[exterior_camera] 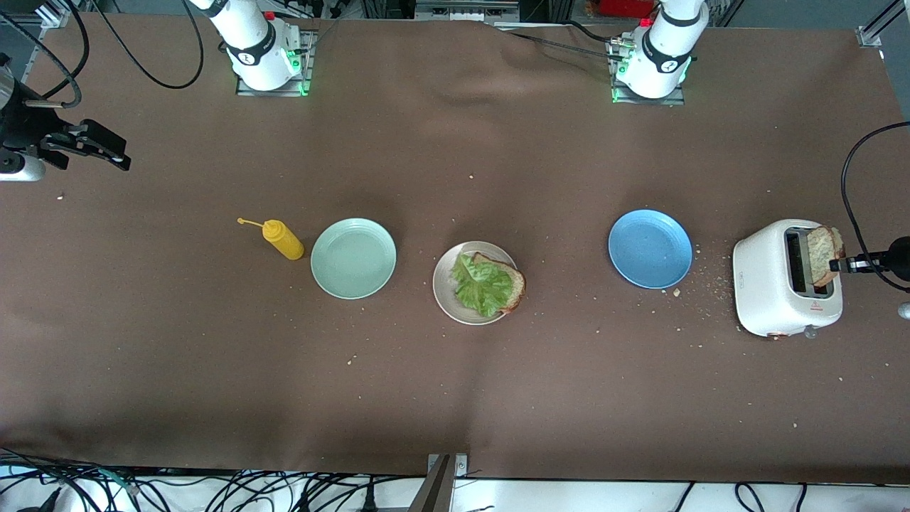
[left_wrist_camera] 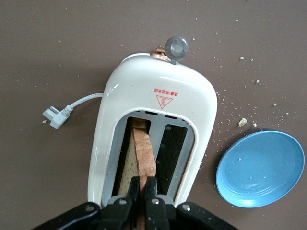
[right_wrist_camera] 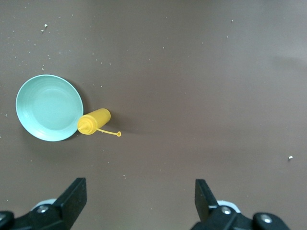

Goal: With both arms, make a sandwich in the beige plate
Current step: 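Grasp the toast slice in the toaster with the left gripper, then lift the toast out and carry it toward the beige plate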

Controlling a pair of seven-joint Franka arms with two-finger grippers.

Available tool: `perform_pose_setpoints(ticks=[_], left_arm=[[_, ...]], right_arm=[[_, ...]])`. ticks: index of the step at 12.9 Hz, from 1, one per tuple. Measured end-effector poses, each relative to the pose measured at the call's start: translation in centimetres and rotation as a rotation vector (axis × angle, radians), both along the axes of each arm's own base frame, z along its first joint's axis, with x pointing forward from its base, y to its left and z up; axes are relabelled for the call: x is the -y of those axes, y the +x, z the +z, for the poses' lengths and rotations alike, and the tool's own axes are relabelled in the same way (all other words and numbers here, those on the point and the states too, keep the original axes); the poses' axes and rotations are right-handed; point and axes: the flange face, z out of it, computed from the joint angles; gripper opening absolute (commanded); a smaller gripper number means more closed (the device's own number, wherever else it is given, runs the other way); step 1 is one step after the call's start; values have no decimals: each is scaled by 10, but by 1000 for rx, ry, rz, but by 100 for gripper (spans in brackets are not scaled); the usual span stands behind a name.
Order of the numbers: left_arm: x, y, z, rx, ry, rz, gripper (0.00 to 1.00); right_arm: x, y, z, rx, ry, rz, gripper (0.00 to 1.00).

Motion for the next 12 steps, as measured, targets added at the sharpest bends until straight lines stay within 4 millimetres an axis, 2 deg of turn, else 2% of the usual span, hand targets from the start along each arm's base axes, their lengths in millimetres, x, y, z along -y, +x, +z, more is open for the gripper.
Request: perform_pose_setpoints(ticks=[2,3,5,7,9,12], left_arm=[[12,6,22,-1,-5,-22,0],[25,10,37,-4,2,-47,0],[65,19,70,-18,75,-132,0],[116,29,102,4,125,-204,0],[152,32,112,8,110,-250,0],[198,36,108,29,-70,-207,0]], right_arm=[[4,2,-1,8,0,-6,100],[4,2,-1,7,0,-8,100],[5,2,-1,7,0,-8,100],[5,2,-1,7,0,-8,100],[5,2,-1,7,0,-8,100],[5,2,-1,6,0,-8,100]])
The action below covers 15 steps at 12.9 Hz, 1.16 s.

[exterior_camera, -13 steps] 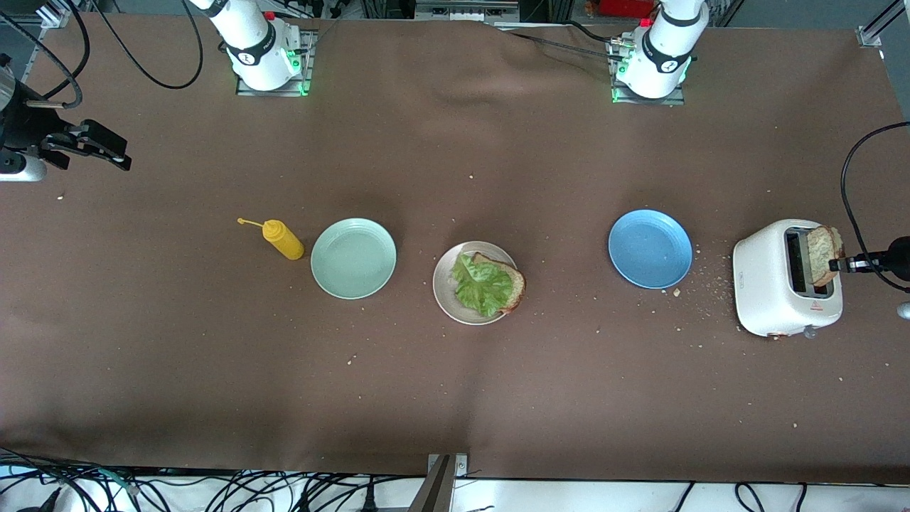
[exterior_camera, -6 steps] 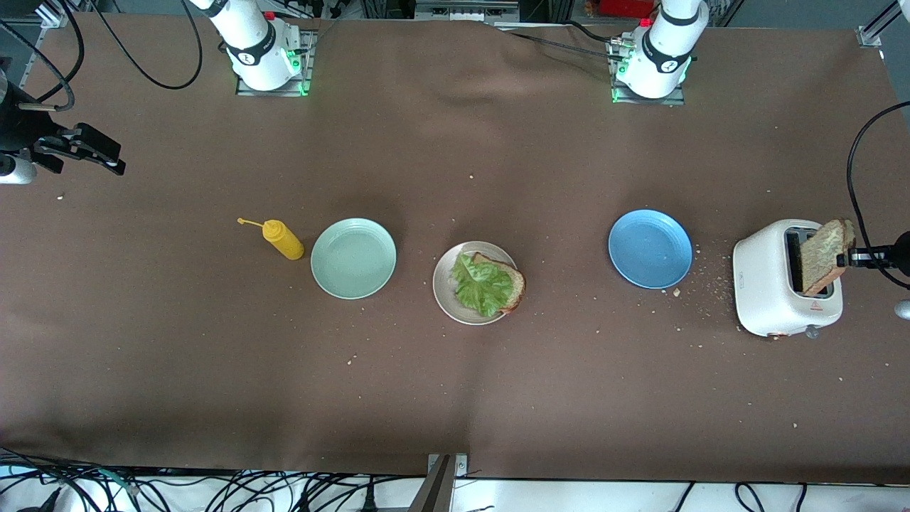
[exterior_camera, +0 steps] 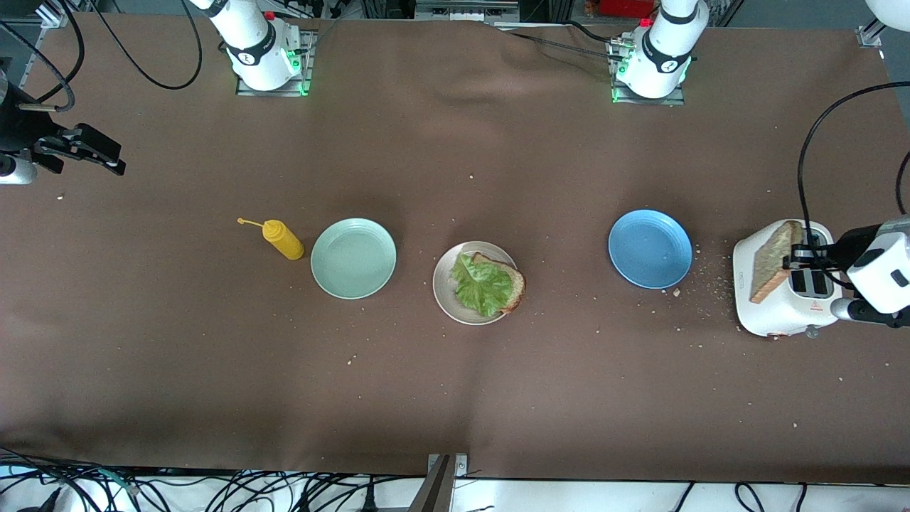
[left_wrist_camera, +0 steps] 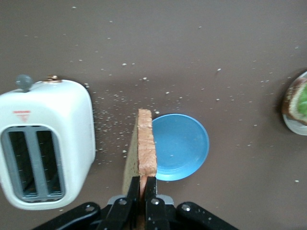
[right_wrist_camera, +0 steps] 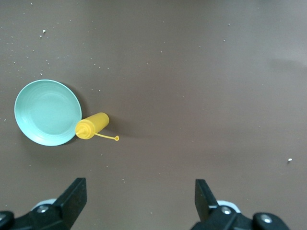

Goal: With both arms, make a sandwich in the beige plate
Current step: 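Lift the toast out and carry it toward the beige plate, then lay the toast onto the lettuce and open the left gripper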

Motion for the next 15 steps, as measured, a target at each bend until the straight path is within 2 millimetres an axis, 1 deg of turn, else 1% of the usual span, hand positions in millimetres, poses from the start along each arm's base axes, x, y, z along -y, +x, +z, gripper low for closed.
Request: perform_pose_setpoints(ticks=[1,2,3,4,6,7,8,9,10,11,13,15], left_arm=[[22,2,-4,-10,-60,9,0],[52,5,-11,-23,-128,15,0],[88,10,-21,-32,-211,19,0],[127,15,-35,-42,-290,32,0],[194,22,-66,-65,-401,62,0],[224,24,-83,-67,-446,71,0],[251,26,-98,-66,-494,91,0],[272,27,-111,-65,-548,116,0],[288,28,-125,-76,-602,145,0],[296,29,-138,-99,-651,174,0],[304,31,-158,-147,-737,222,0],[317,28,-171,-165,-785,210,0]], right_arm=[[0,0,0,0,0,0,100],[0,0,0,0,0,0,100],[0,0,0,0,0,0,100],[0,0,0,0,0,0,100],[0,0,0,0,0,0,100],[0,1,0,0,0,0,100],[0,1,0,0,0,0,100],[0,1,0,0,0,0,100],[0,1,0,0,0,0,100],[0,1,0,-1,0,0,100],[0,1,0,-1,0,0,100],[0,1,0,-1,0,0,100]])
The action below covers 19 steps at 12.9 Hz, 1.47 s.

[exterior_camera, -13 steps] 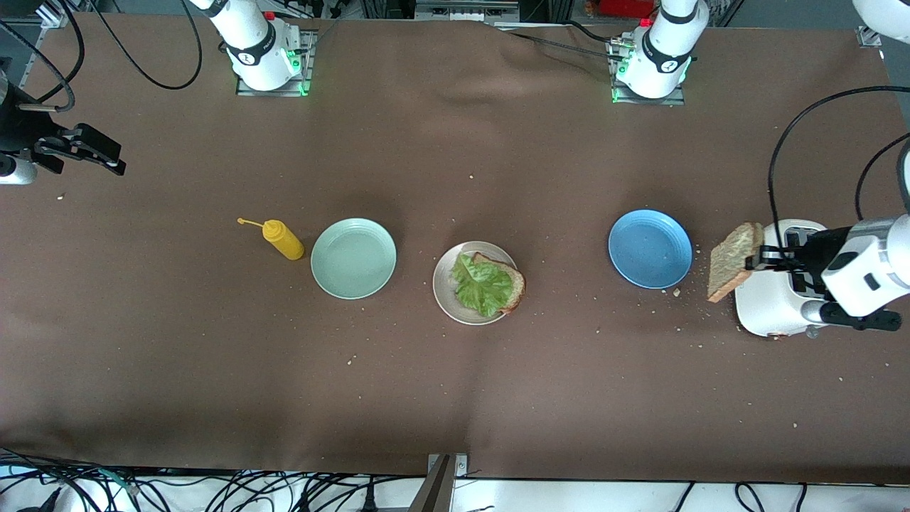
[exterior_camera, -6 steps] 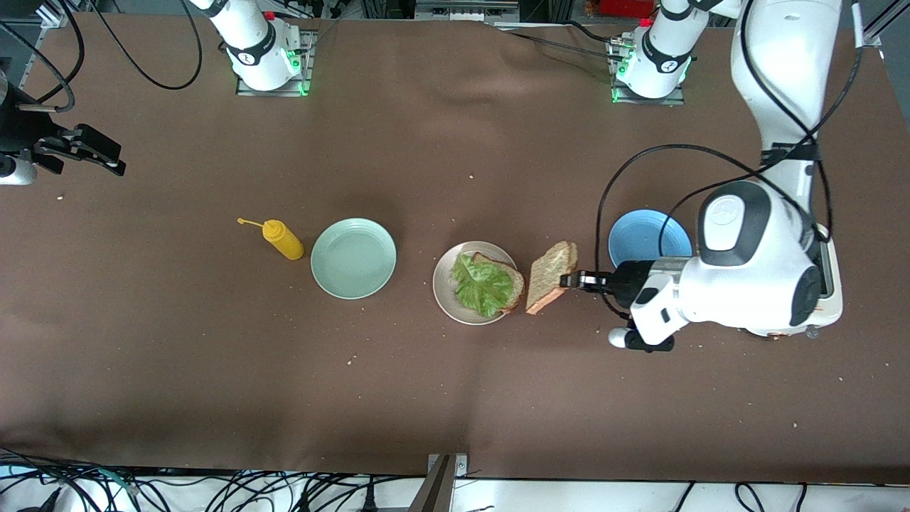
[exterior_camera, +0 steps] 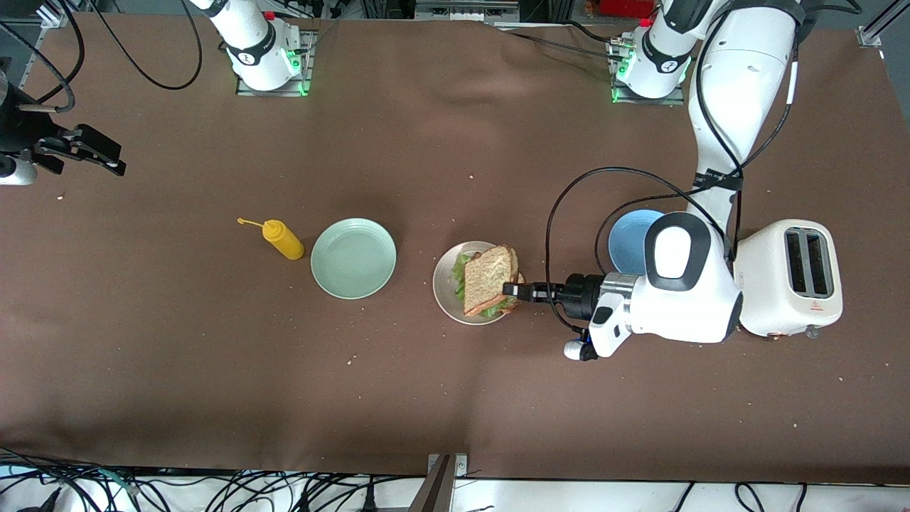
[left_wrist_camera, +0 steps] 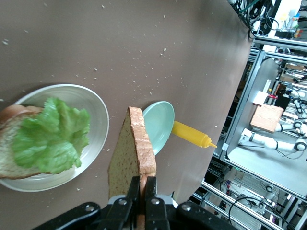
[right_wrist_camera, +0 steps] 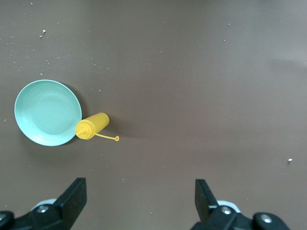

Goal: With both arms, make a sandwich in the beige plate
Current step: 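Lay the toast onto the lettuce and open the left gripper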

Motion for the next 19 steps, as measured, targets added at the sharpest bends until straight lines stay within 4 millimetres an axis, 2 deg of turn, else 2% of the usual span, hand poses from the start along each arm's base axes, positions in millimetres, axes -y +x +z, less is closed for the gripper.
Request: perform_pose_setpoints(ticks=[4,7,10,14,16,17,19], left_arm=[[42,-16,-32,4,5,-54,0],[59,-26,-58,-18,17,-78,0],[48,-24,-73,8,19,-94,0],[18,-22,-102,6,38,-88,0],[5,-20,-111,-2,58,-75,77],[0,-19,-112,-4,63,-70,99],[-6,-18,-117,-8,72,-63,100]], right_arm=[[0,0,0,0,0,0,100],[0,0,0,-1,0,0,100],[0,0,0,-1,0,0,100],[0,0,-1,-1,0,0,100],[0,0,-1,-1,0,0,100],[0,0,-1,-1,0,0,100],[0,0,-1,-2,0,0,100]])
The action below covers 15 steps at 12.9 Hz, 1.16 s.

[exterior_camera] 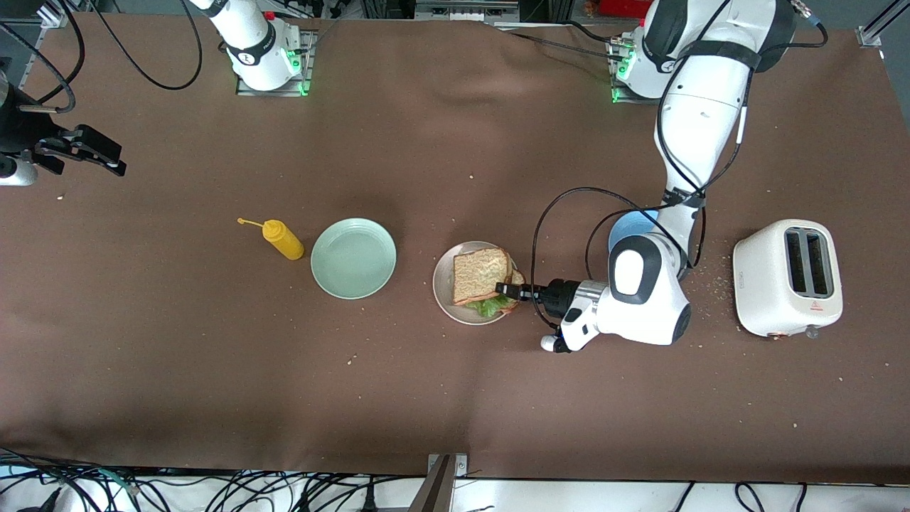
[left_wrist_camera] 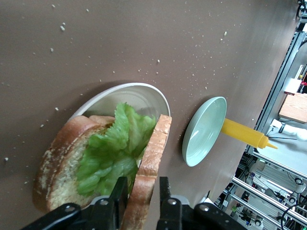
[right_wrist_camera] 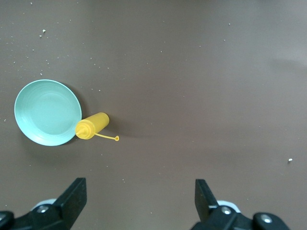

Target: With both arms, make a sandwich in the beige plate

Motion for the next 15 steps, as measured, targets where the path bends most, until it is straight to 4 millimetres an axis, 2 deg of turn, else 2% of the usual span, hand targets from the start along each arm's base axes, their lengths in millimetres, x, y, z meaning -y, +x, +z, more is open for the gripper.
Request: perform_pose_setpoints(ticks=[2,5,6,7,9,10,12,15], left_arm=[[-10,3,-4,2,23,3,100],[-40,13,-2,15,128,17,100],[-58,20,4,-3,168,65,100],[-86,28,11,-27,216,118,100],[-156,36,34,-46,356,119,100],[-182,37,51,-38,417,103,100],[-207,37,84,1,524,74,100],[-223,33,119,77,760,-17,100]], right_arm=[[0,0,0,-1,0,0,100],[0,0,-1,-1,0,0,100],[0,0,-1,-1,0,0,100],[0,0,-1,-1,0,0,100],[0,0,-1,-1,0,-1,100],[0,0,-1,-1,0,-1,100],[0,0,-1,-1,0,-1,100],[0,0,0,-1,0,-5,100]])
